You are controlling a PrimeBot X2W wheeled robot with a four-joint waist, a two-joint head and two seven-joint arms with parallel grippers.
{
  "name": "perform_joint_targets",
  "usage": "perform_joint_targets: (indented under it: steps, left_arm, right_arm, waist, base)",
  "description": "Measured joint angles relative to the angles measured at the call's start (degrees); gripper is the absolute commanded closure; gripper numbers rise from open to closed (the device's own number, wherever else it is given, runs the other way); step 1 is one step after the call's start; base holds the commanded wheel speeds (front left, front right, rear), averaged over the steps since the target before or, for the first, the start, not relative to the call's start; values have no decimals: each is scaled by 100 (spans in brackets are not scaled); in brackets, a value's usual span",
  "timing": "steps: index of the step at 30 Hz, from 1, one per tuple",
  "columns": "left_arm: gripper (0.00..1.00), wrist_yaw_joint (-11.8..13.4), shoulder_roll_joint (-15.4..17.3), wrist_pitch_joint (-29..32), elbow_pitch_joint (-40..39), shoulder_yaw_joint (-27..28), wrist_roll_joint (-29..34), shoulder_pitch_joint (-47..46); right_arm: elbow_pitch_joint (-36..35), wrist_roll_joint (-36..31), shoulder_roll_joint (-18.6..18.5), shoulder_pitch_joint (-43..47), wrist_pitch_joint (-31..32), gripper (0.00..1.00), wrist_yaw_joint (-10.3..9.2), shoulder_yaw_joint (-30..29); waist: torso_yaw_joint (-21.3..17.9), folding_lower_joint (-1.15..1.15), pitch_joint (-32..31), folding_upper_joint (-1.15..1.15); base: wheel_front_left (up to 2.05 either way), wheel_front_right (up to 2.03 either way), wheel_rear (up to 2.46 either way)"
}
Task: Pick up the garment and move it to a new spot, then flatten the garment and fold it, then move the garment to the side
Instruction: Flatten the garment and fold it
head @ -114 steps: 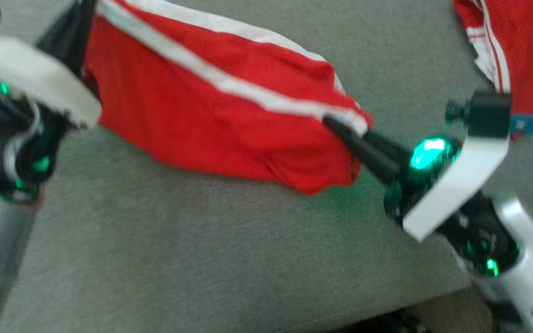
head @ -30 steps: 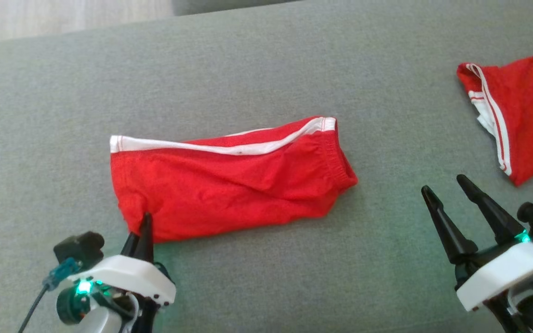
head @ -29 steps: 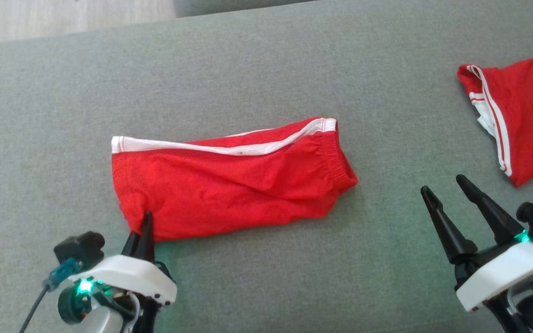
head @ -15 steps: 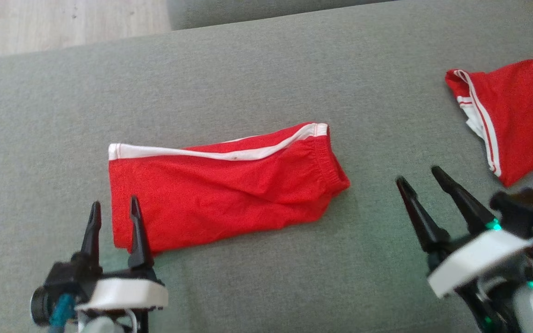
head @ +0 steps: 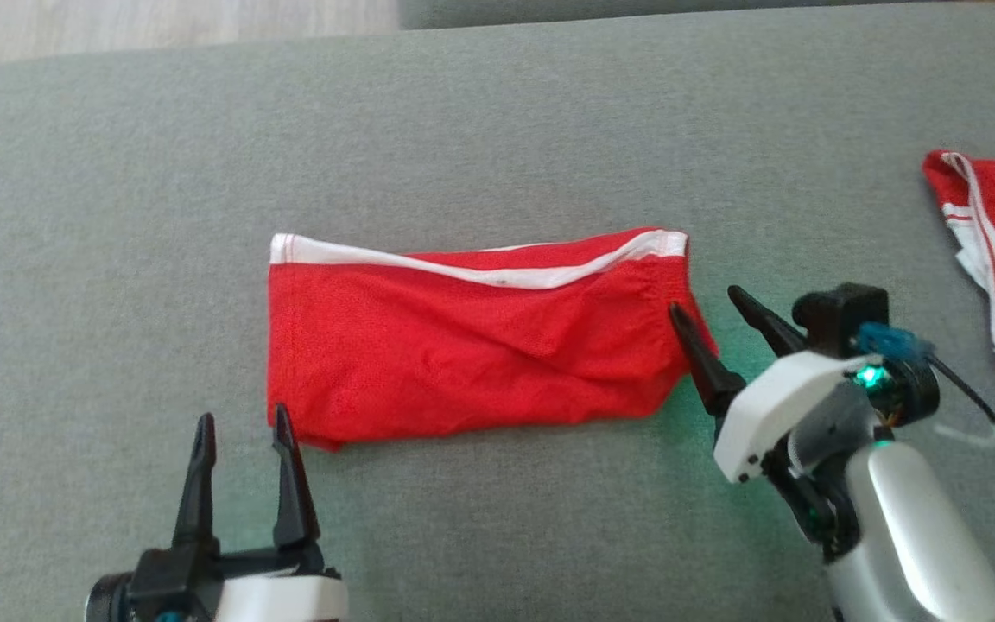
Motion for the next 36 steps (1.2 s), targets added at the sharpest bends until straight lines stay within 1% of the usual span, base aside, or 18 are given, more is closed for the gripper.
perform_joint_targets:
  steps: [6,8,9,13,17,18,19,22,24,26,28,30,33,35,36]
  left_arm:
    - [0,-252,-145,0,66,324,153,-3]
    - [0,-302,-169,0,86,363,185,-6]
    - [0,-302,-169,0,86,363,185,-6]
    - [0,-402,-213,0,120,448,185,-10]
    - [0,-465,-220,0,169,465,181,-14]
    - [0,-476,-220,0,175,461,179,-15]
    - [0,-481,-221,0,191,452,167,-19]
    - [0,-548,-222,0,259,379,109,-25]
    - [0,-598,-223,0,291,323,53,-26]
    - [0,-616,-229,0,290,321,24,-24]
    - [0,-651,-229,0,291,335,24,-9]
    - [0,-653,-230,0,292,354,24,28]
    - [0,-653,-230,0,296,437,24,102]
    - [0,-653,-229,0,296,475,24,144]
    - [0,-653,-229,0,296,481,24,154]
  right_arm:
    - [914,-154,9,-339,109,0,0,-58]
    - [1160,-134,18,-367,167,0,0,-83]
    - [1160,-134,18,-367,167,0,0,-83]
    - [1490,348,26,-531,221,0,0,-107]
    - [1807,1158,25,-836,315,0,0,-1]
    - [1884,1386,25,-912,337,45,-1,54]
    - [1951,1621,24,-982,356,100,-1,121]
    - [2196,2379,32,-1131,350,100,-1,97]
    - [2335,2640,74,-1146,309,100,0,-282]
    - [2329,2883,27,-1164,338,100,-1,-711]
    - [2281,3050,-221,-1223,514,100,-1,-1125]
    - [2138,3145,-644,-1266,739,100,0,-1569]
    - [1872,3108,-1323,-1266,1125,100,-1,-2191]
    - [1584,3030,-1605,-1265,1455,100,-1,-2431]
    - [1408,3006,-1689,-1261,1631,100,-1,-2490]
  waist:
    - [125,0,55,0]
    - [141,0,72,0]
    - [141,0,72,0]
    - [161,0,91,0]
    - [170,0,110,0]
    - [170,0,114,0]
    - [168,0,117,0]
    - [167,0,108,0]
    - [189,0,75,0]
    - [200,0,38,0]
    - [205,0,-3,0]
    - [204,0,-54,0]
    - [181,0,-92,0]
    - [159,0,-101,0]
    - [147,0,-103,0]
  base:
    - [0,0,0]
    - [0,0,0]
    - [0,0,0]
    - [0,0,0]
    - [0,0,0]
    - [0,0,0]
    - [0,0,0]
    - [0,0,0]
    - [0,0,0]
    - [0,0,0]
    - [0,0,0]
    - [0,0,0]
    - [0,0,0]
    - [0,0,0]
    - [0,0,0]
